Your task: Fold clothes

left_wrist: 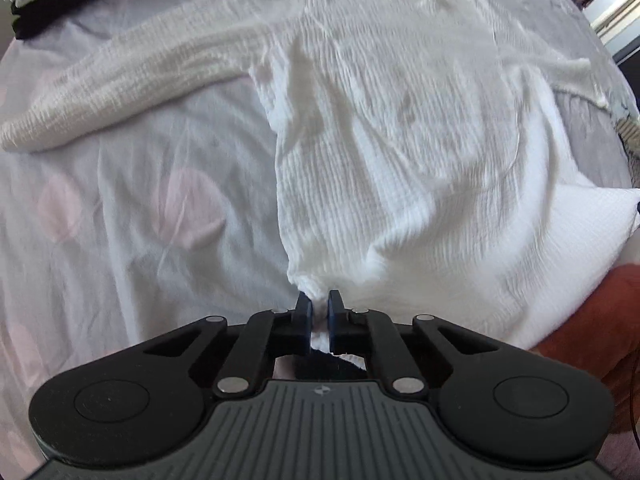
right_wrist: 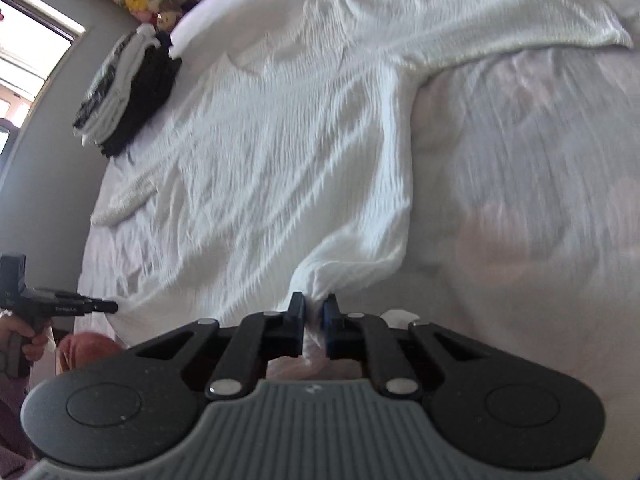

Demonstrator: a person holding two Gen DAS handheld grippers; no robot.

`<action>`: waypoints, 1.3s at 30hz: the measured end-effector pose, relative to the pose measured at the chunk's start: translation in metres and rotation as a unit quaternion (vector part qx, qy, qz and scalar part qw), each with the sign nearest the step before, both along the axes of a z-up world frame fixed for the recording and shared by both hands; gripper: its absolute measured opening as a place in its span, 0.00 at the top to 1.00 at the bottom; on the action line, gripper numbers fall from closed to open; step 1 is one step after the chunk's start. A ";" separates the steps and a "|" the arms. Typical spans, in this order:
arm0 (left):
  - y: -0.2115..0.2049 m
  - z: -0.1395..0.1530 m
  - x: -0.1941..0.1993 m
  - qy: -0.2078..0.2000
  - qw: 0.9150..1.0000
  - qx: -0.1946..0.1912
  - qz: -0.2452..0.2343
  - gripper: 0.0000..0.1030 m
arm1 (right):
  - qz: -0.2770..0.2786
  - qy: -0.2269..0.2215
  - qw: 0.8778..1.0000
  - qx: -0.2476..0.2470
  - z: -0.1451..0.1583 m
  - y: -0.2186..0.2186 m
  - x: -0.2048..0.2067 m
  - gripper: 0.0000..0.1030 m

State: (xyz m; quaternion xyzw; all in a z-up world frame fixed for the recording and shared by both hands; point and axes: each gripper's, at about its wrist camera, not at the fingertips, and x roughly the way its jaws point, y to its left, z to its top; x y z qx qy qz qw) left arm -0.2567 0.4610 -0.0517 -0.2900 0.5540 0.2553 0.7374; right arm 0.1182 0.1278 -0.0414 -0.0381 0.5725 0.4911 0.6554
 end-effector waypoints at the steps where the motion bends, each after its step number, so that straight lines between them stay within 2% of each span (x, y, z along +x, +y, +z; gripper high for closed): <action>1: 0.005 0.005 0.003 -0.008 1.000 0.014 0.006 0.92 | -0.013 -0.012 1.000 0.013 0.009 0.001 0.007 0.90; 4: 0.020 0.017 0.011 -0.026 0.998 0.054 0.024 0.92 | -0.044 -0.047 0.997 0.034 0.022 0.016 0.026 0.90; 8: 0.045 0.013 0.023 -0.056 0.993 0.086 0.064 0.85 | -0.077 -0.061 0.995 0.034 0.012 0.036 0.049 0.89; 10: 0.052 0.008 0.026 -0.067 0.989 0.101 0.080 0.79 | -0.094 -0.063 0.993 0.035 0.002 0.044 0.058 0.82; 12: 0.053 0.003 0.032 -0.069 0.988 0.119 0.074 0.76 | -0.094 -0.076 0.992 0.030 -0.006 0.048 0.059 0.63; 15: 0.047 0.004 0.042 -0.062 0.986 0.153 0.032 0.72 | -0.035 -0.120 0.992 0.011 -0.011 0.057 0.049 0.63; 17: 0.036 0.003 0.050 -0.056 0.984 0.169 -0.020 0.69 | 0.004 -0.148 0.989 -0.002 -0.014 0.063 0.042 0.63; 18: 0.028 0.001 0.053 -0.050 0.982 0.178 -0.050 0.64 | 0.023 -0.162 0.986 -0.008 -0.016 0.066 0.039 0.63; 20: 0.010 -0.004 0.061 -0.034 0.974 0.195 -0.113 0.49 | 0.062 -0.190 0.979 -0.021 -0.019 0.072 0.032 0.61; 21: -0.001 -0.009 0.064 -0.025 0.968 0.204 -0.147 0.41 | 0.082 -0.204 0.975 -0.027 -0.021 0.075 0.029 0.57; 22: -0.011 -0.015 0.067 -0.013 0.961 0.210 -0.181 0.41 | 0.101 -0.218 0.970 -0.034 -0.022 0.078 0.025 0.54; 24: -0.030 -0.028 0.070 0.013 0.943 0.223 -0.245 0.41 | 0.159 -0.261 0.950 -0.063 -0.030 0.085 0.014 0.51; 25: -0.040 -0.035 0.071 0.028 0.933 0.229 -0.277 0.41 | 0.193 -0.286 0.935 -0.080 -0.035 0.088 0.008 0.51; 28: -0.060 -0.056 0.070 0.070 0.897 0.261 -0.350 0.40 | 0.276 -0.359 0.882 -0.127 -0.052 0.095 -0.005 0.51; 31: -0.068 -0.077 0.068 0.107 0.865 0.296 -0.391 0.40 | 0.347 -0.424 0.820 -0.164 -0.069 0.097 -0.013 0.51; 33: -0.069 -0.088 0.065 0.117 0.849 0.311 -0.411 0.40 | 0.393 -0.463 0.773 -0.181 -0.083 0.095 -0.020 0.51; 35: -0.069 -0.099 0.061 0.125 0.833 0.326 -0.429 0.40 | 0.427 -0.495 0.734 -0.184 -0.094 0.094 -0.026 0.51; 37: -0.068 -0.109 0.058 0.132 0.819 0.337 -0.445 0.40 | 0.449 -0.518 0.705 -0.182 -0.102 0.093 -0.029 0.51; 39: -0.065 -0.117 0.057 0.134 0.813 0.339 -0.454 0.40 | 0.467 -0.530 0.685 -0.179 -0.110 0.094 -0.030 0.52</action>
